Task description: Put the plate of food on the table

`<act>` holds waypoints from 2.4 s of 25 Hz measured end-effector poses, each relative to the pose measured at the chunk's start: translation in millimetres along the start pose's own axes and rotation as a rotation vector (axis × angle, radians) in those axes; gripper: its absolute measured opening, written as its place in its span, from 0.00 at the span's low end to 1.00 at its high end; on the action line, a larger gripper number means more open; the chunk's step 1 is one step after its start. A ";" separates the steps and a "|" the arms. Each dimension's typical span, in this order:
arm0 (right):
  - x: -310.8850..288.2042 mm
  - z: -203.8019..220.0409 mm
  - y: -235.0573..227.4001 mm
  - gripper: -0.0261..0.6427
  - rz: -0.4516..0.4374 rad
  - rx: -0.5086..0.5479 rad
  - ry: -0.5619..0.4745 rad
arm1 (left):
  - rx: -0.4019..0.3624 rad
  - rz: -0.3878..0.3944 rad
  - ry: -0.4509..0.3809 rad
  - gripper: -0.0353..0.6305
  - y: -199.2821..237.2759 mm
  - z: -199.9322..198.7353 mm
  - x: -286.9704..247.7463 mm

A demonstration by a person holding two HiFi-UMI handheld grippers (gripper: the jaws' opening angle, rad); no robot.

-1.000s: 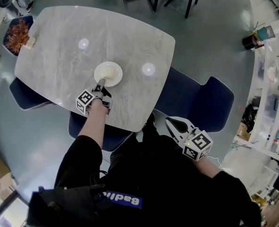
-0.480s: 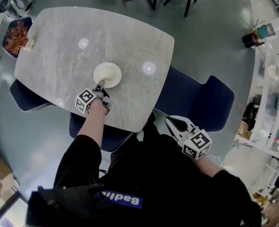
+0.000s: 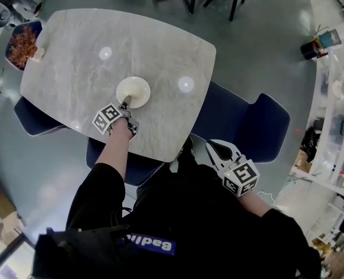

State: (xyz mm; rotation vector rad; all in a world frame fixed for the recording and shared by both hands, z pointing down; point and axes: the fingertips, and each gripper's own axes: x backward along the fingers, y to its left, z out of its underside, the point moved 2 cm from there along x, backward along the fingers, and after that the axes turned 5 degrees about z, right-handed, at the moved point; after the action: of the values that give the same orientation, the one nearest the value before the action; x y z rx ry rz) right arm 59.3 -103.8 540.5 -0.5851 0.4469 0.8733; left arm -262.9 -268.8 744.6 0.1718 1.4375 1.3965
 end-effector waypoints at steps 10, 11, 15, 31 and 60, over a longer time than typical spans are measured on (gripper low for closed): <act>-2.2 1.9 7.5 0.06 -0.026 -0.012 -0.007 | -0.108 -0.064 0.094 0.20 9.3 3.2 9.6; -2.9 1.5 7.5 0.05 -0.029 -0.014 -0.007 | -0.107 -0.066 0.103 0.20 10.5 3.6 9.9; -5.8 1.1 6.8 0.06 -0.043 -0.020 -0.007 | -0.074 -0.066 0.122 0.20 15.2 7.0 9.6; -1.6 -8.3 14.4 0.06 -0.084 0.007 -0.026 | -0.026 -0.004 0.212 0.20 23.0 36.7 23.4; -21.4 -36.1 84.2 0.05 -0.318 0.161 -0.080 | -0.655 0.536 0.035 0.08 -153.3 118.4 209.9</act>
State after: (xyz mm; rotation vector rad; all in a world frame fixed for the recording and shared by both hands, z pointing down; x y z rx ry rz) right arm -25.9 -96.8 501.2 -0.4553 0.3370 0.5493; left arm -180.8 -90.3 537.3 0.1109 0.9183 2.2467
